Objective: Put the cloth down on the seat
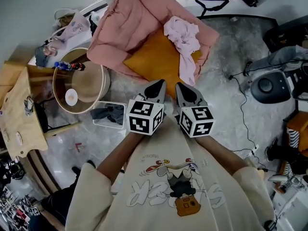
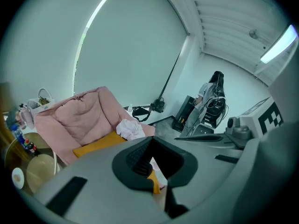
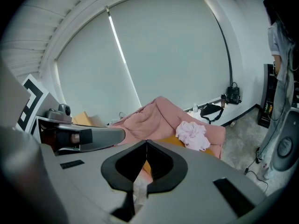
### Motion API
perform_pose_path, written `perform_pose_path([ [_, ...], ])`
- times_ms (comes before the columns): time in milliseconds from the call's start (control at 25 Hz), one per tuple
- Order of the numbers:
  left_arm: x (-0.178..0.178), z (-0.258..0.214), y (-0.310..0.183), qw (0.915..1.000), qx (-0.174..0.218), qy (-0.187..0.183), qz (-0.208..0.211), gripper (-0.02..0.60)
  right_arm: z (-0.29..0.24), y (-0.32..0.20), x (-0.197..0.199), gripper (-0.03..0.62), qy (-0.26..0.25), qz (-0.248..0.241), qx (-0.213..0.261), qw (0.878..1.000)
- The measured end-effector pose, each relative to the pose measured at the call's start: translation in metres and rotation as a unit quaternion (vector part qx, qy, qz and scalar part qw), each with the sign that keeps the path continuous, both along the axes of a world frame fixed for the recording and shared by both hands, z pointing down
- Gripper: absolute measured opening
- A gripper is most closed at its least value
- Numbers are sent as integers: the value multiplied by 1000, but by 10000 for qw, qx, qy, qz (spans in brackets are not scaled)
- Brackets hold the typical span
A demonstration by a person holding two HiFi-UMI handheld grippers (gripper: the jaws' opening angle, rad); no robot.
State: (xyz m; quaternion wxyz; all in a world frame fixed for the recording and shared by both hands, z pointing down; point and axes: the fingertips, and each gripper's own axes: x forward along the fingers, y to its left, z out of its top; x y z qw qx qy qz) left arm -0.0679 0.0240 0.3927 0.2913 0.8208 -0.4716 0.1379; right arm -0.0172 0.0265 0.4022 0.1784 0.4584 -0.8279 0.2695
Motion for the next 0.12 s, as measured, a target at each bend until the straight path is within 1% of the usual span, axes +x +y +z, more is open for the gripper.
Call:
perform_pose_path([
  [120, -1, -2, 1, 10000, -24, 12, 25, 5, -3, 2, 0, 20, -12, 50, -9, 10000],
])
